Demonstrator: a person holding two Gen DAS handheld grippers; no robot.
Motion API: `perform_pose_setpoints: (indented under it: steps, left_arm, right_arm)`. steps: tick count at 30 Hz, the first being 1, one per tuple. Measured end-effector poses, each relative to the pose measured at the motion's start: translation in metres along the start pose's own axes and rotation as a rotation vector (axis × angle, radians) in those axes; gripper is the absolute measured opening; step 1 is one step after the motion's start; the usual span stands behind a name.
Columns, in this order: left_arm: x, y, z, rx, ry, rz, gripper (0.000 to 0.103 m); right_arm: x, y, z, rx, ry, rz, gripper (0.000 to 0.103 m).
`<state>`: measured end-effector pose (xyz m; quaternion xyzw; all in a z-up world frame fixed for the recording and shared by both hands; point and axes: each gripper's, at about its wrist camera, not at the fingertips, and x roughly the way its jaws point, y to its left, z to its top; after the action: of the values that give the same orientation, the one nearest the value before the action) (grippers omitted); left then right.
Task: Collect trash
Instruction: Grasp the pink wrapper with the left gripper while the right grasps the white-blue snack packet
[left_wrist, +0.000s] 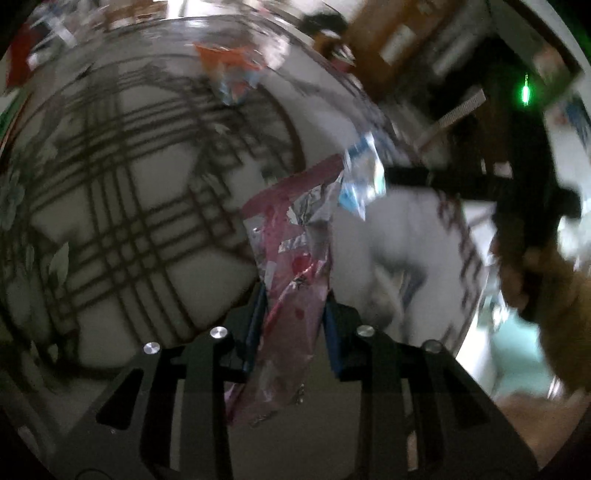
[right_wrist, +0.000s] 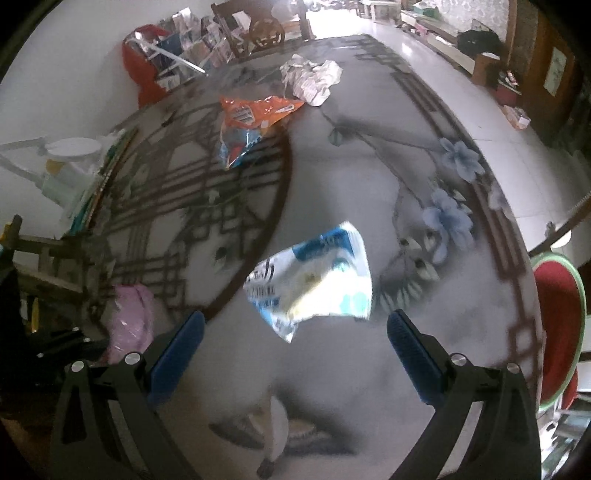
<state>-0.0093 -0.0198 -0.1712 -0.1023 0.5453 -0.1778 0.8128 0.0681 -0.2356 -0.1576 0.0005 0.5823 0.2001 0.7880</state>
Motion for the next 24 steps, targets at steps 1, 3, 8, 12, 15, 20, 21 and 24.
perform_pose_setpoints:
  steps: [1, 3, 8, 12, 15, 20, 21, 24]
  left_arm:
    - [-0.003, 0.002, 0.003, -0.03, -0.017, 0.001, 0.029]
    - [-0.009, 0.005, 0.009, -0.09, -0.05, 0.013, 0.029]
    - [-0.026, 0.001, 0.023, -0.085, -0.121, 0.115, 0.029]
    - [-0.032, 0.004, 0.029, -0.087, -0.15, 0.164, 0.029]
    - [-0.034, 0.008, 0.032, -0.094, -0.154, 0.174, 0.029]
    - [-0.032, 0.014, 0.035, -0.101, -0.156, 0.19, 0.03]
    - [-0.032, 0.016, 0.036, -0.103, -0.156, 0.194, 0.03]
    - [-0.03, 0.021, 0.039, -0.109, -0.153, 0.202, 0.031]
  right_arm:
    - [0.005, 0.001, 0.004, -0.007, 0.008, -0.003, 0.095]
    - [0.013, 0.002, 0.009, -0.019, 0.022, -0.01, 0.095]
    - [0.022, 0.005, 0.013, -0.036, 0.035, -0.009, 0.095]
    - [0.029, 0.004, 0.014, -0.034, 0.046, -0.019, 0.095]
    - [0.031, 0.001, 0.015, -0.024, 0.037, -0.021, 0.095]
    - [0.036, 0.003, 0.019, -0.034, 0.039, -0.027, 0.095]
    - [0.037, 0.005, 0.02, -0.041, 0.041, -0.028, 0.095]
    - [0.042, 0.01, 0.022, -0.059, 0.046, -0.036, 0.095]
